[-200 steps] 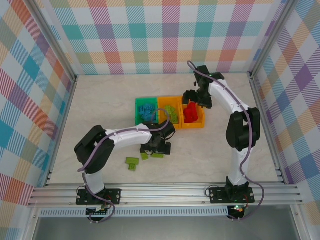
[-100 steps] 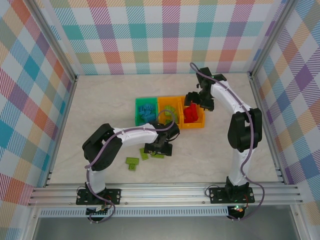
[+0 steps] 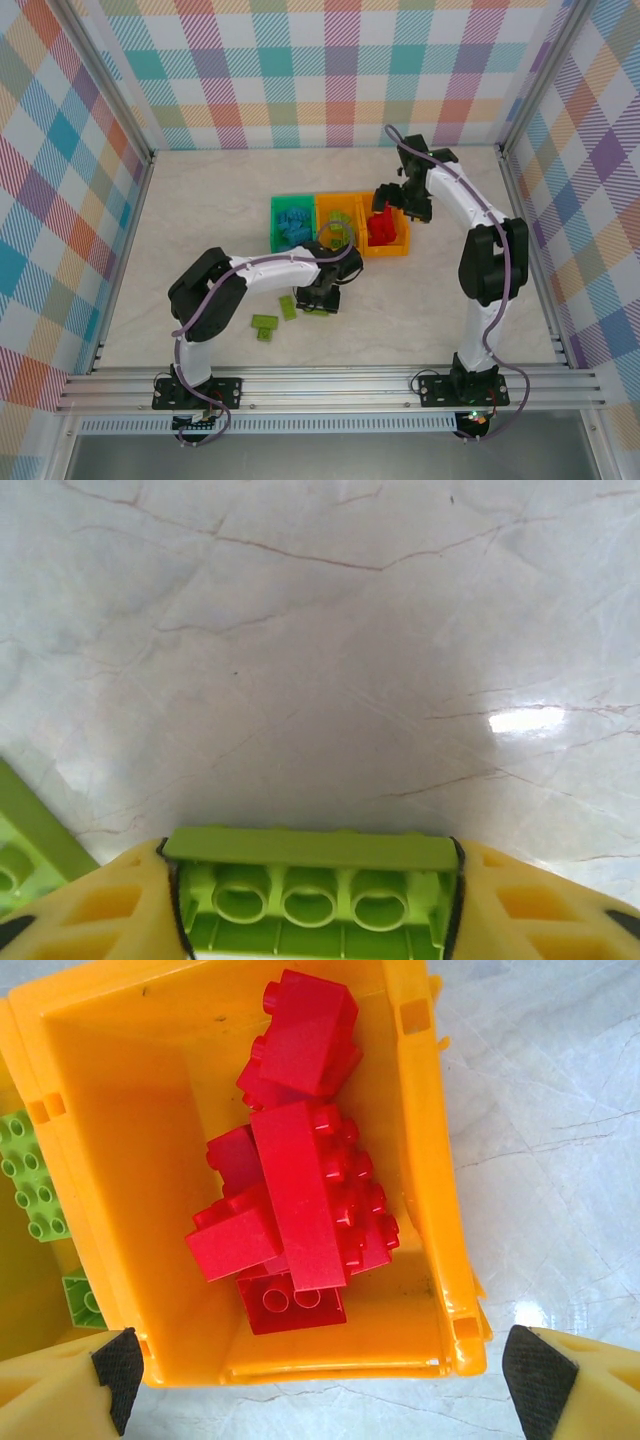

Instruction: Sort the legos into containers by color

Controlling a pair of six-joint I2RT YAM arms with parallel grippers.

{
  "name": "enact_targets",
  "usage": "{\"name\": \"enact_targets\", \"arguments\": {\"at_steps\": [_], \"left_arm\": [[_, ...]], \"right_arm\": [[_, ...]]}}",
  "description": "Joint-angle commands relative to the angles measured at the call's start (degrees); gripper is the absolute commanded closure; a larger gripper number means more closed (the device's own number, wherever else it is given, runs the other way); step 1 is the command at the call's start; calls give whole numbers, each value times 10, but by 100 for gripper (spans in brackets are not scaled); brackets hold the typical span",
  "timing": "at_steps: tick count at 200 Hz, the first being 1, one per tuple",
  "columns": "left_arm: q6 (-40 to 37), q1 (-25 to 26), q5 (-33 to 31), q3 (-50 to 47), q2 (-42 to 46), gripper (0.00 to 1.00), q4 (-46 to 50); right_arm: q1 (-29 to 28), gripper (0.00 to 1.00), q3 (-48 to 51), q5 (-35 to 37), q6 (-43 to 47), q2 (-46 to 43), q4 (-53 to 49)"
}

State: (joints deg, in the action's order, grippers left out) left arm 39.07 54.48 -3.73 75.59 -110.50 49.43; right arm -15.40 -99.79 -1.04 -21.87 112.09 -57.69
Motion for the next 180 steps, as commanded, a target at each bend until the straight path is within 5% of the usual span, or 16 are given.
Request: {"name": "enact_targets", "arguments": {"at_steps": [1,88,113,151,180], "left_arm": [[-7,8,-11,11,-10,54,4],[-71,-46,-49,196,-43,53,72],[-59,-46,-39,159,-19,50,77],[-14,-34,-18,48,39,28,50],[12,-15,-13,29,27,22,43]], "right_arm": [[5,6,8,-17,-5,-27,7],[8,5,44,-23,9,-75,28],[7,5,58,-29,11,-84,29],[8,5,98,-40,10,-100,54],[8,6,97,-41,7,-89,52]]}}
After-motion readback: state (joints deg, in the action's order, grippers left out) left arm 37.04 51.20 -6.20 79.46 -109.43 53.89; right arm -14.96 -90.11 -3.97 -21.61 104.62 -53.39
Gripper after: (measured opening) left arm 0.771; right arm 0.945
